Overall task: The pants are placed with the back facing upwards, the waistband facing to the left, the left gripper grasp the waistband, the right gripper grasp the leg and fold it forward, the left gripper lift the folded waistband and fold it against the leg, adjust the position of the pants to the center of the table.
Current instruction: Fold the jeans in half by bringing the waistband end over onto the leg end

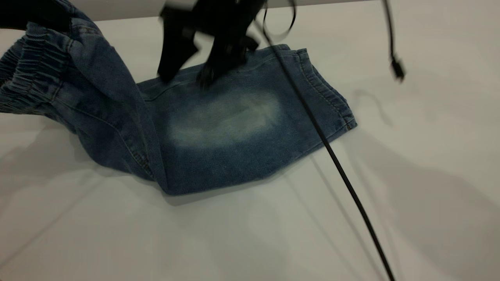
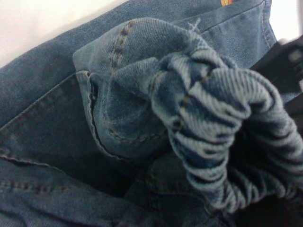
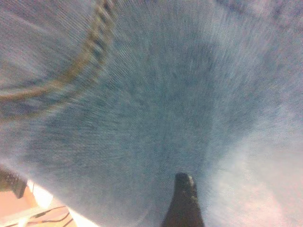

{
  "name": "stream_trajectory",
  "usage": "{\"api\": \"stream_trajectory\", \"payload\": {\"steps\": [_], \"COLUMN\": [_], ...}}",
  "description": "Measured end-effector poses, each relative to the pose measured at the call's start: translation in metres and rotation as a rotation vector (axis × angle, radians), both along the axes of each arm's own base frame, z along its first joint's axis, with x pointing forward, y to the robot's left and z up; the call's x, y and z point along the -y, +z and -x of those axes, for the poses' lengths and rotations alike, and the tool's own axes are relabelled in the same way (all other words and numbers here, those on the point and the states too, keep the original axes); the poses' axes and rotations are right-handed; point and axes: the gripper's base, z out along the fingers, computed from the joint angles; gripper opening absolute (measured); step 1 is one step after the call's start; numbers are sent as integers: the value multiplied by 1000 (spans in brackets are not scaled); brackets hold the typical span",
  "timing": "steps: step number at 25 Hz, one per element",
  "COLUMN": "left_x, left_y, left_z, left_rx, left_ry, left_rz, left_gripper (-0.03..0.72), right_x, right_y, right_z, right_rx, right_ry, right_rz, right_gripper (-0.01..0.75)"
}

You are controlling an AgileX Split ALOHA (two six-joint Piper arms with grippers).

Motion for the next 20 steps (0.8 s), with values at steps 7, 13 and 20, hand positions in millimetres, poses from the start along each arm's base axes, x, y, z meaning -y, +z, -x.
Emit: {"api": "stream_trajectory", "payload": {"steps": [7, 13, 20], "left_x": [2, 6, 25], "left_y": [4, 28, 36], "left_z": [2, 9, 9], "left_rx": [-1, 63, 93], "left_ry": [-15, -11, -36], "left_rz": [19, 58, 109], "left_gripper": [78, 78, 78], "right_x": [30, 38, -3], "right_y": [-3, -30, -48], "right_z": [-15, -20, 8], "right_rx": [52, 78, -7], "right_ry": [0, -23, 52], "right_rz": [175, 309, 225], "right_gripper": [483, 483, 483]}}
